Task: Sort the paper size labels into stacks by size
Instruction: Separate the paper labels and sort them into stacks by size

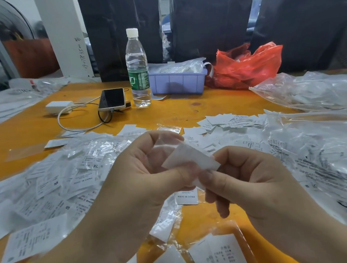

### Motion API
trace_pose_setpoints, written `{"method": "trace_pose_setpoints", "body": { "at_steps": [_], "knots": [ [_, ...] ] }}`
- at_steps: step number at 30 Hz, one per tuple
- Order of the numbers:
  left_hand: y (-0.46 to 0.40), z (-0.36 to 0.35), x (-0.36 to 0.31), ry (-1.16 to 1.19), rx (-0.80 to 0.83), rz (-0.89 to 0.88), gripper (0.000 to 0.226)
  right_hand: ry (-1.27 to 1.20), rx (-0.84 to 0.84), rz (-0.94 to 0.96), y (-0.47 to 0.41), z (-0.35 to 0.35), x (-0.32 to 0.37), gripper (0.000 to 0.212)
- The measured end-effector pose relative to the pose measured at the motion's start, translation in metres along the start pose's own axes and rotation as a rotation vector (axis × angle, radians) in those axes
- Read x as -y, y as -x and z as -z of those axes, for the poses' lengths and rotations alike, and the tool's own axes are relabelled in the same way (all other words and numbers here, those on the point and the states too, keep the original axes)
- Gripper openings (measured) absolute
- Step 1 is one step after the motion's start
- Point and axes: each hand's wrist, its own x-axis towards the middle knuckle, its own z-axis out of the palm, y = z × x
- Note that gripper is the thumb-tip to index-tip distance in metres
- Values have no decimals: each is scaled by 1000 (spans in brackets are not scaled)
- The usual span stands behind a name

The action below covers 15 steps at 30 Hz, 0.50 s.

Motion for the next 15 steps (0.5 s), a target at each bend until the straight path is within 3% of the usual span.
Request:
{"method": "trace_pose_setpoints", "body": {
  "at_steps": [4, 10, 15],
  "knots": [
    [0, 3, -1, -81, -54, -66, 40, -23, -82, -19, -1, 1, 0, 6],
    [4, -1, 5, -228, -27, -96, 39, -39, -39, -21, -2, -1, 1, 6],
    [7, -4, 4, -598, -113, -310, 24, -126, 13, -41, -4, 0, 1, 18]
  ]
}}
